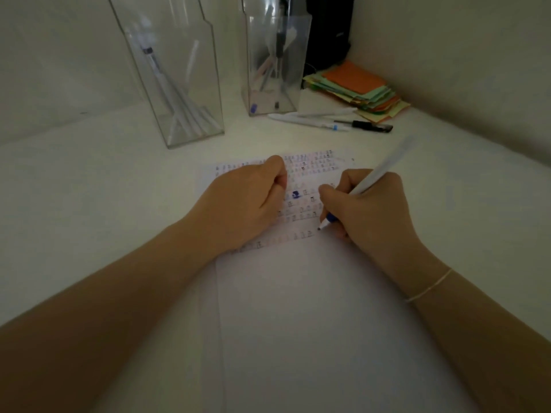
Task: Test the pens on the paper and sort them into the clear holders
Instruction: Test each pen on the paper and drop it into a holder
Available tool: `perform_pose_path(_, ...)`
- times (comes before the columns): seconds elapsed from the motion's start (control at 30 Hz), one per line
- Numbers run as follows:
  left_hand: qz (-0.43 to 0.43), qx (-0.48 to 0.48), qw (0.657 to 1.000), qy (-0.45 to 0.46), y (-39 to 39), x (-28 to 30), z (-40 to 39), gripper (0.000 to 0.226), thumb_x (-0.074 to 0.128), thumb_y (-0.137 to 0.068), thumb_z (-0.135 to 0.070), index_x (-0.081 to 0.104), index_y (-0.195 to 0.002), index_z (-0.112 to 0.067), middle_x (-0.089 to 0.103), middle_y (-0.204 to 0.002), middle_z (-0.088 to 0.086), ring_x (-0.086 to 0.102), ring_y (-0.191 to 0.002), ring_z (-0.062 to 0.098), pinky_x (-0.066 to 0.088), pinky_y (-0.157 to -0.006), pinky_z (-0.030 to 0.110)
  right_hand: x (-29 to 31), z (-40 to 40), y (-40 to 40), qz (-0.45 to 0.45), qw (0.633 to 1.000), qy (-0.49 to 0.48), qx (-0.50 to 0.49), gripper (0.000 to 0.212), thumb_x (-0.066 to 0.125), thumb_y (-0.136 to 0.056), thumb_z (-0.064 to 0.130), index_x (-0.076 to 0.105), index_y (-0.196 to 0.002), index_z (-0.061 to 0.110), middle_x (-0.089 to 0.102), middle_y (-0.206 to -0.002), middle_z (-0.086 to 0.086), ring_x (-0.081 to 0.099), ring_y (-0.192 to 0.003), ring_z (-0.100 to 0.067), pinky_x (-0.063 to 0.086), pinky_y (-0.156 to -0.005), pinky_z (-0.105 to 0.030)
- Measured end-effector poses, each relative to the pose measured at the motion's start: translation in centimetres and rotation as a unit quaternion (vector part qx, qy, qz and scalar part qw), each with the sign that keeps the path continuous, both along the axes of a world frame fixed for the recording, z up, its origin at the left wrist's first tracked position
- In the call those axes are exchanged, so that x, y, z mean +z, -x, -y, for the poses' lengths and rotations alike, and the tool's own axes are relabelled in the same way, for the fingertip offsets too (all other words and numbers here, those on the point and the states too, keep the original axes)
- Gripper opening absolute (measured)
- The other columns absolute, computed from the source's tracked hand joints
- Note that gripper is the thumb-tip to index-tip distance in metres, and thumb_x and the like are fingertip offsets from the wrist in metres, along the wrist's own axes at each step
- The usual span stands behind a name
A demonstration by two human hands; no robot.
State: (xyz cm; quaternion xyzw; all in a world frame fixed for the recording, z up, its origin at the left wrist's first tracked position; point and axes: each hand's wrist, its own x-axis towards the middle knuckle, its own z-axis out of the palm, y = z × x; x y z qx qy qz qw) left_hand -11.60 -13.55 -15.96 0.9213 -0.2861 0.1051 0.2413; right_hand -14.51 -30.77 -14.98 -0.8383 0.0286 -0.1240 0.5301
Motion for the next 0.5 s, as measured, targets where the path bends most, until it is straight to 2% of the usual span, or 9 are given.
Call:
perform_pose_path(0.17,0.006,0.008,1.0,0.002,-0.12,-0.21,-0.09,0.02,0.029,-0.089,-0.022,0.048,-0.09,-0.017,0.043,-0.059,-0.012,0.042,-0.053,0.005,0.028,-0.05,0.019,0.07,-0.22,0.21,-0.007,1.0,-0.02,0.013,0.029,0.063,-0.08,0.001,0.051,-0.062,-0.018,0.06,-0.056,-0.028,0.049,-0.03,-0.009,0.042,-0.033,-0.021)
perform_pose_path(0.27,-0.002,0.009,1.0,0.002,0.0,-0.16,-0.1,0.017,0.032,-0.093,-0.018,0.048,-0.091,-0.017,0.042,-0.06,-0.013,0.041,-0.053,0.004,0.026,-0.051,0.018,0.05,-0.31,0.26,0.003,1.0,-0.003,0.003,0.028,0.061,-0.08,0.0,0.047,-0.061,-0.017,0.057,-0.061,-0.034,0.046,-0.031,-0.01,0.037,-0.032,-0.017)
perform_pose_path(0.43,-0.006,0.011,1.0,-0.006,0.03,-0.04,-0.02,0.013,0.033,-0.093,-0.017,0.046,-0.091,-0.02,0.041,-0.06,-0.014,0.041,-0.054,0.003,0.024,-0.051,0.015,0.02,-0.24,0.29,-0.005,1.0,-0.002,0.001,0.027,0.061,-0.08,0.001,0.05,-0.064,-0.018,0.059,-0.054,-0.025,0.047,-0.027,-0.006,0.038,-0.031,-0.016)
perform_pose_path(0.5,-0.008,0.007,1.0,-0.006,0.02,-0.02,-0.04,0.013,0.032,-0.092,-0.018,0.045,-0.091,-0.021,0.041,-0.06,-0.014,0.041,-0.054,0.002,0.024,-0.051,0.015,0.21,-0.3,0.35,-0.006,1.0,0.004,0.01,0.028,0.061,-0.08,0.0,0.049,-0.062,-0.018,0.06,-0.058,-0.03,0.047,-0.028,-0.007,0.037,-0.031,-0.017)
